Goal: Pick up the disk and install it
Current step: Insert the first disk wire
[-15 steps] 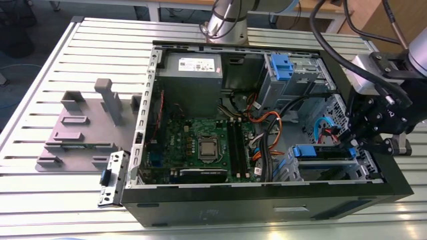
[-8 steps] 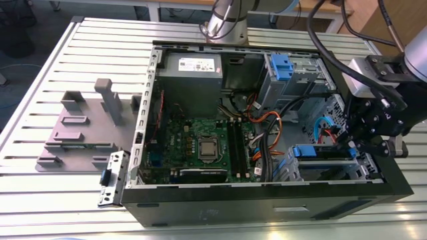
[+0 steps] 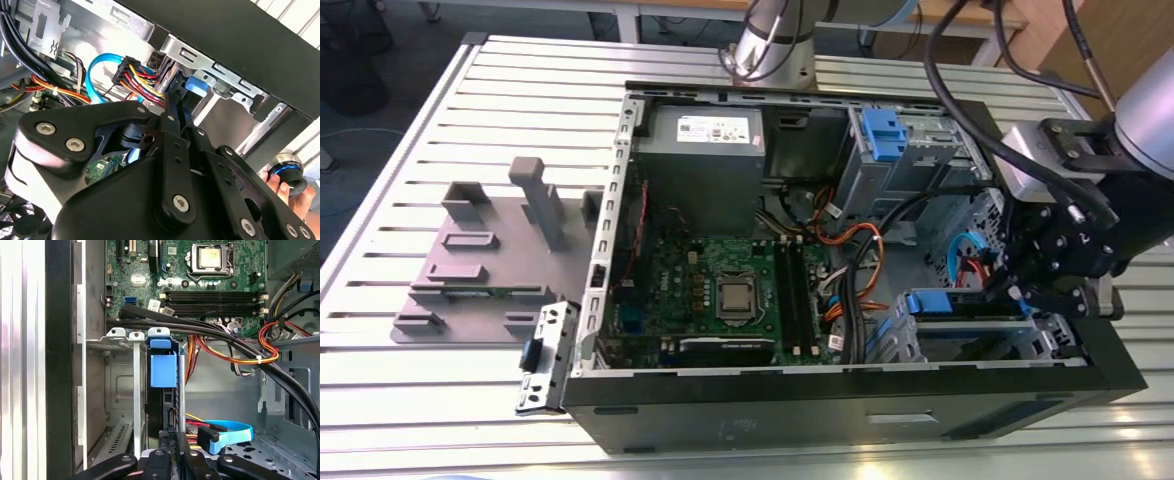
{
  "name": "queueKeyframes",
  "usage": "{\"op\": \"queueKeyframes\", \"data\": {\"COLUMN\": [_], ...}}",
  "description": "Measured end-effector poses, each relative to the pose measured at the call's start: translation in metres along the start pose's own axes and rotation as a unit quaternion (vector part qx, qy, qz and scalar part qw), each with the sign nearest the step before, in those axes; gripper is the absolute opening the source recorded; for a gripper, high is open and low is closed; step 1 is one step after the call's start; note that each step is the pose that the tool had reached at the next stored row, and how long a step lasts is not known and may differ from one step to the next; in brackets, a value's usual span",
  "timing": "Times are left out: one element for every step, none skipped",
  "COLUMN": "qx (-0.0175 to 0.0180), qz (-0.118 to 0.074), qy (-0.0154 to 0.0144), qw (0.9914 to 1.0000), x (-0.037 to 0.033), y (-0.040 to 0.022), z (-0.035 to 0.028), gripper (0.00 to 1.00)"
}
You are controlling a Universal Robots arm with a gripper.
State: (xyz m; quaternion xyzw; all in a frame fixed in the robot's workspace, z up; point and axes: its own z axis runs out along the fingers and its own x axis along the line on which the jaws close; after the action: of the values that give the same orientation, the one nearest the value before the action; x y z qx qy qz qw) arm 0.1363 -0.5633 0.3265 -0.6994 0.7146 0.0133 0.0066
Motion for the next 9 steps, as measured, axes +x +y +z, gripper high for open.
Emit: {"op": "queueKeyframes", "data": {"qx": [0.0000,0.0000,0.0000,0.0000,0.0000,-0.0001,-0.0001,-0.0002,-0.0001], "qz": [0.000,0.000,0.000,0.000,0.000,0.000,0.000,0.000,0.000], "qy": [0.0000,-0.0003,-0.0006,-0.0006,-0.0006,-0.0006,-0.0010,-0.0023,-0.0019], "qw": [1.00000,1.00000,1.00000,1.00000,1.00000,1.00000,1.00000,1.00000,1.00000], "x": [0.0000,0.0000,0.0001,0.0001,0.0001,0.0001,0.0000,0.0000,0.0001], "y": [0.0001,0.0001,0.0001,0.0002,0.0002,0.0002,0.0002,0.0002,0.0002], "z": [0.0007,0.0010,0.0014,0.0014,0.0014,0.0014,0.0017,0.0029,0.0027], "gripper": [0.17,0.17,0.17,0.17,0.17,0.17,0.17,0.18,0.18]}}
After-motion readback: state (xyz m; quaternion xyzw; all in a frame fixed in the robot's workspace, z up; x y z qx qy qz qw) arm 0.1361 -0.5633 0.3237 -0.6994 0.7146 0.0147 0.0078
